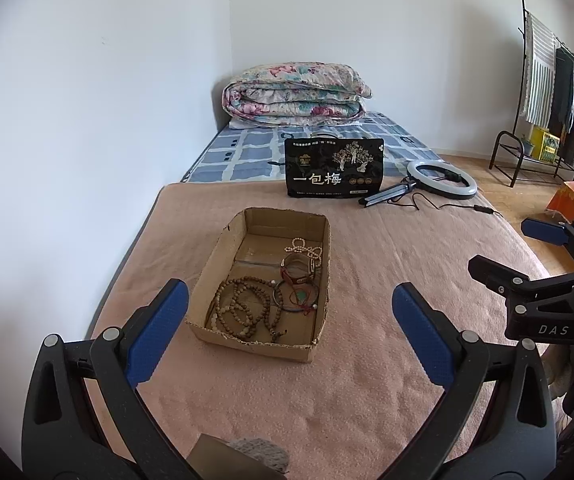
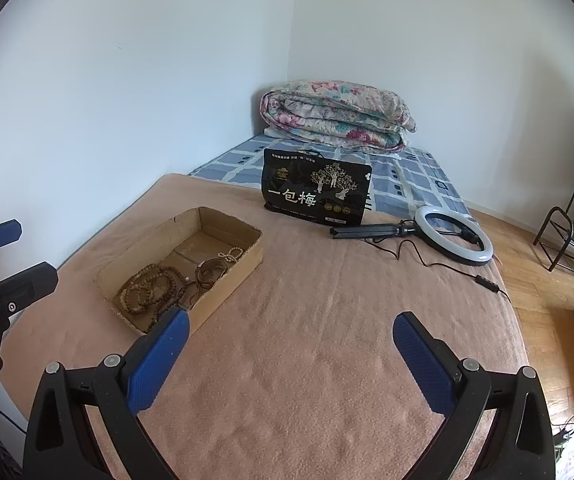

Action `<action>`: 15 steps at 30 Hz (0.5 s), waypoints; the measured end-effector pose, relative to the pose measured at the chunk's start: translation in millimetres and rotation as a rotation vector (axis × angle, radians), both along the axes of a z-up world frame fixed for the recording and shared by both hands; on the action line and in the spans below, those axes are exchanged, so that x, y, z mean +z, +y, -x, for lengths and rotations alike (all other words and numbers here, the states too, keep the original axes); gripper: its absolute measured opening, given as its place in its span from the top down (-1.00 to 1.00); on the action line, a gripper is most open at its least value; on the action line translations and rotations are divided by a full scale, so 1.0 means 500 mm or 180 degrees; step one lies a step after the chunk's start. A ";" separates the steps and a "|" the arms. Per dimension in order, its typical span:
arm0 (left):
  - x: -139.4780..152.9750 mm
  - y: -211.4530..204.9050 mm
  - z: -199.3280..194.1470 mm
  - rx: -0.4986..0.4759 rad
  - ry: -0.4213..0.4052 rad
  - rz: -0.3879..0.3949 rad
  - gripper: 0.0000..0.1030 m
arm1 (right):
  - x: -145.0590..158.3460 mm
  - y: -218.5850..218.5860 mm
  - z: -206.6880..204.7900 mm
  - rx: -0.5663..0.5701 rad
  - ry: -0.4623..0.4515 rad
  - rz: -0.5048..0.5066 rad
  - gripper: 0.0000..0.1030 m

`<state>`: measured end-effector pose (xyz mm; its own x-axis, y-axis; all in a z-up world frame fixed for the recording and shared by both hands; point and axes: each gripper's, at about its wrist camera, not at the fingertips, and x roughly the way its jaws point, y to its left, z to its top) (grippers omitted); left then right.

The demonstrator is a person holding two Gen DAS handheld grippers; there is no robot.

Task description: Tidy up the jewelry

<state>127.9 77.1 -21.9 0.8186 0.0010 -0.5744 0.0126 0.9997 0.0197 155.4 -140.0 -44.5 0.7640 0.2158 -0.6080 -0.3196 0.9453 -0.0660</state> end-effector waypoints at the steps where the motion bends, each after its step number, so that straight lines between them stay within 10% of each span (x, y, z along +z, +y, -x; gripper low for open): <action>1: 0.001 0.001 0.001 -0.0001 0.0000 0.0010 -1.00 | -0.002 -0.001 -0.001 -0.0010 0.0008 0.0004 -0.99; 15: -0.007 -0.007 -0.001 0.0004 0.0001 0.0033 -1.00 | -0.006 -0.006 -0.009 -0.0039 0.0035 -0.0010 -0.99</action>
<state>128.5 73.9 -25.5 0.8185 -0.0039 -0.5745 0.0113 0.9999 0.0094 159.9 -142.8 -47.6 0.7599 0.2084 -0.6157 -0.3087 0.9493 -0.0597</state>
